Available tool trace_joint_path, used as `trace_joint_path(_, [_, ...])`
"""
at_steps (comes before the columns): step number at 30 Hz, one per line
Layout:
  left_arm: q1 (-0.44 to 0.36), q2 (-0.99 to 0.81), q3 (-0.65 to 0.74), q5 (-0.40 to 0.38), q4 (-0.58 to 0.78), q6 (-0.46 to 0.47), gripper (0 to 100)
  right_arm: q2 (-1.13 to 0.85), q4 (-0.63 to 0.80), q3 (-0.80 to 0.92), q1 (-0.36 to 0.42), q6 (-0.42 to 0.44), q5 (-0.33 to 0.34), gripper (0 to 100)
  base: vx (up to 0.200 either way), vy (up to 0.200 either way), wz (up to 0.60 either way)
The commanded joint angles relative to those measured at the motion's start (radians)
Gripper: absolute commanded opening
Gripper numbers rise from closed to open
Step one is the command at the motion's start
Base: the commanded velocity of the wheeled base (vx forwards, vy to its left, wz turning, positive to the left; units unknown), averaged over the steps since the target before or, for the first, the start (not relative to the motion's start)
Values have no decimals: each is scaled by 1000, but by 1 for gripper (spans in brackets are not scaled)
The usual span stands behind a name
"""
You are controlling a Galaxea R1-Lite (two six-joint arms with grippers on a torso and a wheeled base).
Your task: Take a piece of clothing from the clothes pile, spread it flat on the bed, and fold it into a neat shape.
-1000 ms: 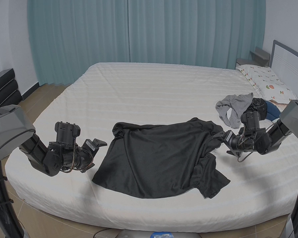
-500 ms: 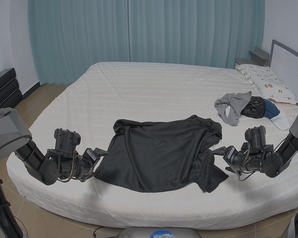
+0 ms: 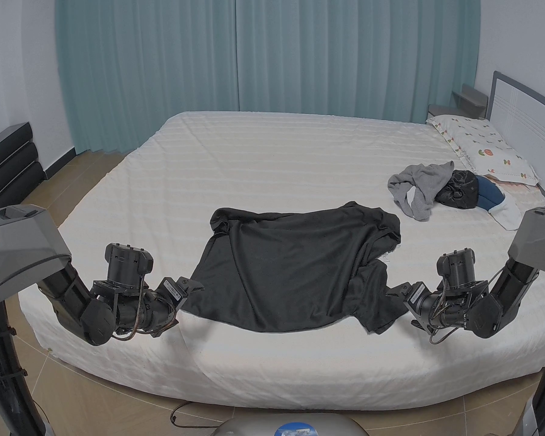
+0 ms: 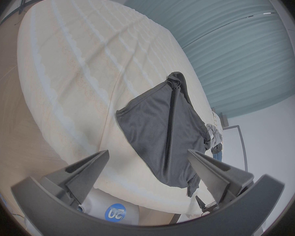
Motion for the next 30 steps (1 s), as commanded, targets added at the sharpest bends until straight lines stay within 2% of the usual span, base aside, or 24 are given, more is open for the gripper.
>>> trace_joint_path(1, [-1,27,2,2,-15,-3,100,74,-57,-2,12,5,-1,100,0,0,0])
trace_joint_path(16, [5,45,-9,6,-20,-2,100,166,-153,-55,30,-1,-3,100,0,0,0])
trace_joint_path(17, [5,45,-9,6,-20,0,100,167,-153,-56,30,-1,-4,0,0,0,0])
trace_joint_path(25, [29,14,-12,6,-20,-2,100,163,-154,-68,21,2,-3,0,0,0,0])
trace_joint_path(30, [28,37,-35,8,-20,6,100,45,-154,61,21,-6,-7,0,0,0,0])
